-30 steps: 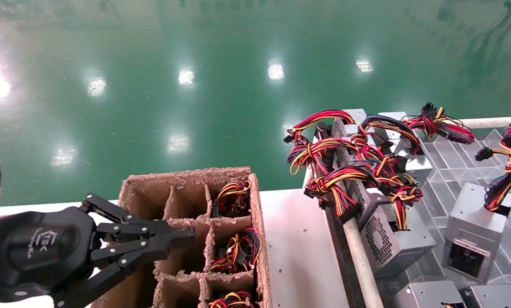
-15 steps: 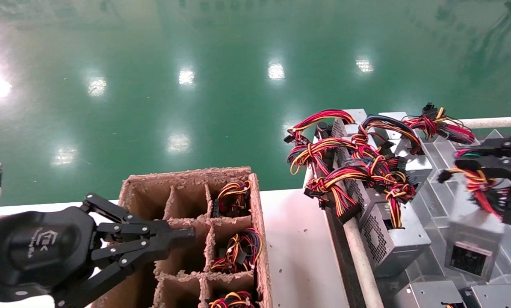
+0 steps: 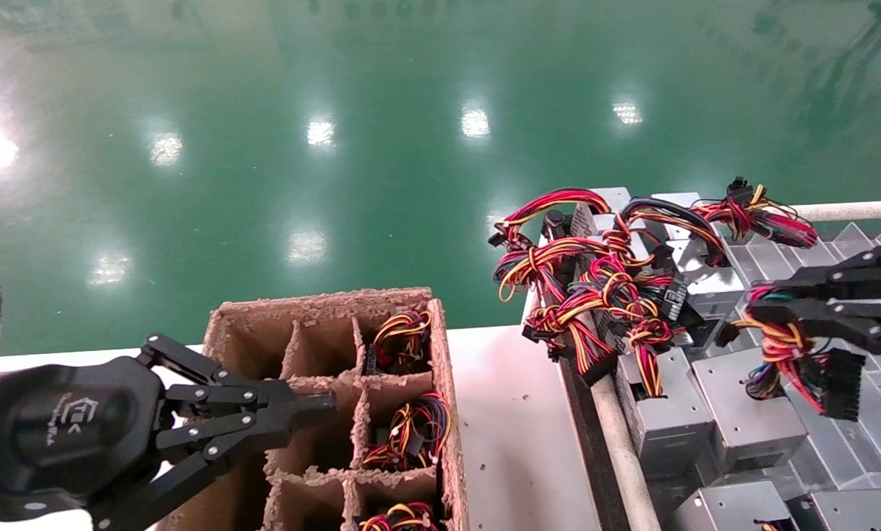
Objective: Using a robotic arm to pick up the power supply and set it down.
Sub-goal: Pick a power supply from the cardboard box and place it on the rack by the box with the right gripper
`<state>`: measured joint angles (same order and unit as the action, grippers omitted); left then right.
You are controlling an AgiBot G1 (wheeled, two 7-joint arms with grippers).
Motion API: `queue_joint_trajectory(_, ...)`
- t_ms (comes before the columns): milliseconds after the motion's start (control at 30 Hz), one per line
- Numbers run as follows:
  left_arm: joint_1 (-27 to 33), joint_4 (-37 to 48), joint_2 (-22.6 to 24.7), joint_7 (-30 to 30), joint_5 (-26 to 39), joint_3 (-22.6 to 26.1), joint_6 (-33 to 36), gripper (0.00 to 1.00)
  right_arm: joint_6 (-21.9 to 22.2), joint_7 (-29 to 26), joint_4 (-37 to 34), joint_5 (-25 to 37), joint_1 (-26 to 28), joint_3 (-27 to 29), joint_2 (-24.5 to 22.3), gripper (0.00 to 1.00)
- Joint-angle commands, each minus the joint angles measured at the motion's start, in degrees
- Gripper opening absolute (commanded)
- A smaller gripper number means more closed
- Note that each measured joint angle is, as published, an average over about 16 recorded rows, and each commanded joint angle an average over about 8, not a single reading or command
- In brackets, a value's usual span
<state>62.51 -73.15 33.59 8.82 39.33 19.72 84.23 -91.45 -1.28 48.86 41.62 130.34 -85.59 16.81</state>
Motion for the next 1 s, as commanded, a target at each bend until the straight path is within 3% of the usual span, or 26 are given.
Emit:
queue_joint_trajectory(33, 0.0, 0.0, 0.0, 0.0, 0.0, 0.0, 0.0, 0.0, 0.04, 0.12, -0.2, -0.15, 0.58, -0.87, -0.13, 0.0)
queue_joint_trajectory(633, 0.01, 0.0, -0.01, -0.01, -0.02, 0.02, -0.01, 0.0, -0.16, 1.85, -2.84, 6.61, 9.02, -8.4, -5.81, 0.03)
queue_joint_trajectory(900, 0.01, 0.0, -0.01, -0.02, -0.02, 0.03, -0.01, 0.0, -0.16, 1.01, -1.53, 5.87, 11.85, -11.4, -6.72, 1.0)
queue_joint_trajectory(1000, 0.01, 0.0, -0.01, -0.02, -0.02, 0.04, -0.01, 0.0, -0.17, 0.29, -1.04, 5.42, 13.5, -12.06, -6.97, 1.0)
